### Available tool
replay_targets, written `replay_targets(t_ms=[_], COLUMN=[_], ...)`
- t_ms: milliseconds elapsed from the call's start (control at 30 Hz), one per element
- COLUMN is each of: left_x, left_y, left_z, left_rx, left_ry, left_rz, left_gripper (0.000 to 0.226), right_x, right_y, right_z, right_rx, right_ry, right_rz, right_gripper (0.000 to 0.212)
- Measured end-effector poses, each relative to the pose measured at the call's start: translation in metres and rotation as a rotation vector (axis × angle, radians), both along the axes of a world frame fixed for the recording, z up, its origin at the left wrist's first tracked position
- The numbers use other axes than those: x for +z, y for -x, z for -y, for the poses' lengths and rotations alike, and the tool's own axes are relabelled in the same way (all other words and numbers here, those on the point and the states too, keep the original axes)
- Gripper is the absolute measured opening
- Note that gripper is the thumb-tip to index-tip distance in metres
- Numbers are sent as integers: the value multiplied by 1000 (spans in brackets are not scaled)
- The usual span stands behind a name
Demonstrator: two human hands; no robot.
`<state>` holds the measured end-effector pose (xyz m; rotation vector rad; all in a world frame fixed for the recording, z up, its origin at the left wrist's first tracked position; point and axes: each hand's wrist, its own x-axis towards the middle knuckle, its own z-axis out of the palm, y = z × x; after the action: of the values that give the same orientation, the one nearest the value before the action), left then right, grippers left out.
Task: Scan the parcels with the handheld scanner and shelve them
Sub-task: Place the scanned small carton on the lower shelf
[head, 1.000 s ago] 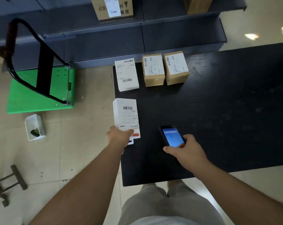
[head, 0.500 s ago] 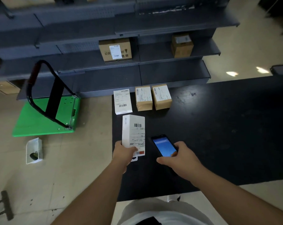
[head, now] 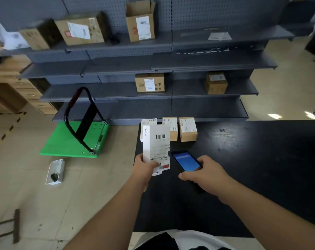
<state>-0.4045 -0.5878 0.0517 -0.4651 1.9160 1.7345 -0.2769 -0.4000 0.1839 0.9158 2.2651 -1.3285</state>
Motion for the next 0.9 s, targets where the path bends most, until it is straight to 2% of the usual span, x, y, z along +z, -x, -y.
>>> replay_targets(t_ms=[100,333,567,900], left_x=[2,5,3,-10], left_y=[-2,3,7,5], left_z=[1,7,7,15], left_rx=[7,-17,-38,-57], left_ry=[-50,-78,-70,-80], left_rz=[1,-21,-35,13], left_gripper=[68,72,69,68], right_x=[8,19,25,20], right_y=[0,3,2,2], right_z=[3,7,9,19], right_rx=[29,61,45,-2], right_ry=[-11,-52,-46,-36], right_rz=[-11,-45,-52,-44], right_gripper=[76,70,72,84])
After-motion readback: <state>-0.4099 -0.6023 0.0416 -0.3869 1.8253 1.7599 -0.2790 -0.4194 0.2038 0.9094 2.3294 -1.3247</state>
